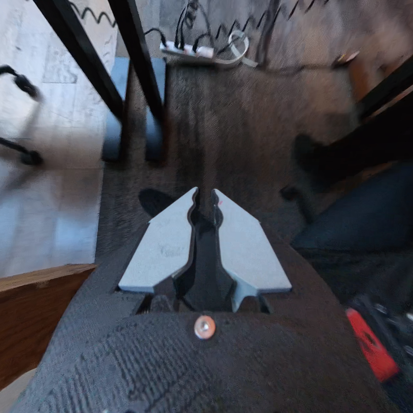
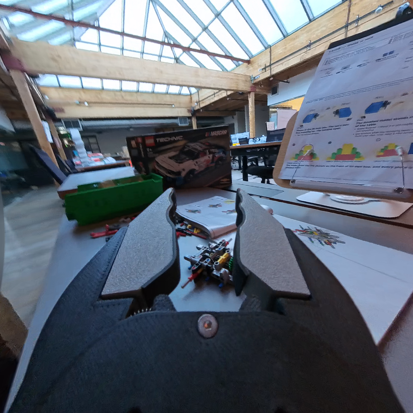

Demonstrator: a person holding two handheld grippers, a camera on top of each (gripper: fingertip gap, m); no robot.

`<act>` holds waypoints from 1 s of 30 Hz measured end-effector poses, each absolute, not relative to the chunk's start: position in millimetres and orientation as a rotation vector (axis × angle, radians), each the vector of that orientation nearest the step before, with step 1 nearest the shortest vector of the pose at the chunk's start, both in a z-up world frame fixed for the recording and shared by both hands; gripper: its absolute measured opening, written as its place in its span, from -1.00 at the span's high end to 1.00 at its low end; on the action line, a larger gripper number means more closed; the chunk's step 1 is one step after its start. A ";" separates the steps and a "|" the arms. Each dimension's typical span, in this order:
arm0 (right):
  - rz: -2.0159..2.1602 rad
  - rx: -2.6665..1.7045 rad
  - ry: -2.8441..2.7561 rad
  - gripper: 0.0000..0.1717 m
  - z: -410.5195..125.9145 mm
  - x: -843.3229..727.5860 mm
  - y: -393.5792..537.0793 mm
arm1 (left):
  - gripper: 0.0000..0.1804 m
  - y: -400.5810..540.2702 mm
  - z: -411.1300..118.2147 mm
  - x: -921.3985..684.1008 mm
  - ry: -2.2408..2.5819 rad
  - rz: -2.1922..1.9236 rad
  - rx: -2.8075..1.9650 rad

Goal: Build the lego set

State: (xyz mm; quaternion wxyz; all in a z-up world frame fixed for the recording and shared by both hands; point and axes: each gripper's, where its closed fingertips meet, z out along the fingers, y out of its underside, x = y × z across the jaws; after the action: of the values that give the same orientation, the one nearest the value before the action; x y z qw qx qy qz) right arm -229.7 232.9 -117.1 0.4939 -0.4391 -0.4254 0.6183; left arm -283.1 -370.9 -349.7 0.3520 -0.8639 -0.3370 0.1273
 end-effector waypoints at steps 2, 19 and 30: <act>1.529 -1.083 -0.989 0.42 -115.6 -227.7 239.2 | 0.95 -362.7 -370.9 -269.3 -0.792 0.364 -2.337; 0.974 -1.004 -1.280 0.48 -152.0 -261.6 209.5 | 0.84 -361.3 -477.4 -245.7 -0.979 -0.182 -2.008; 1.002 -1.055 -1.299 0.46 -158.0 -268.1 212.0 | 0.82 -416.2 -487.4 -196.6 -1.081 -0.262 -1.899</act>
State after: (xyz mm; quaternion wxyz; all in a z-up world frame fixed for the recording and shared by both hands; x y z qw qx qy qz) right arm -268.1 212.0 -158.0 0.5609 -0.4479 -0.5515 0.4251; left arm -196.6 -416.2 -487.4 0.4532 -0.7690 -0.4380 -0.1063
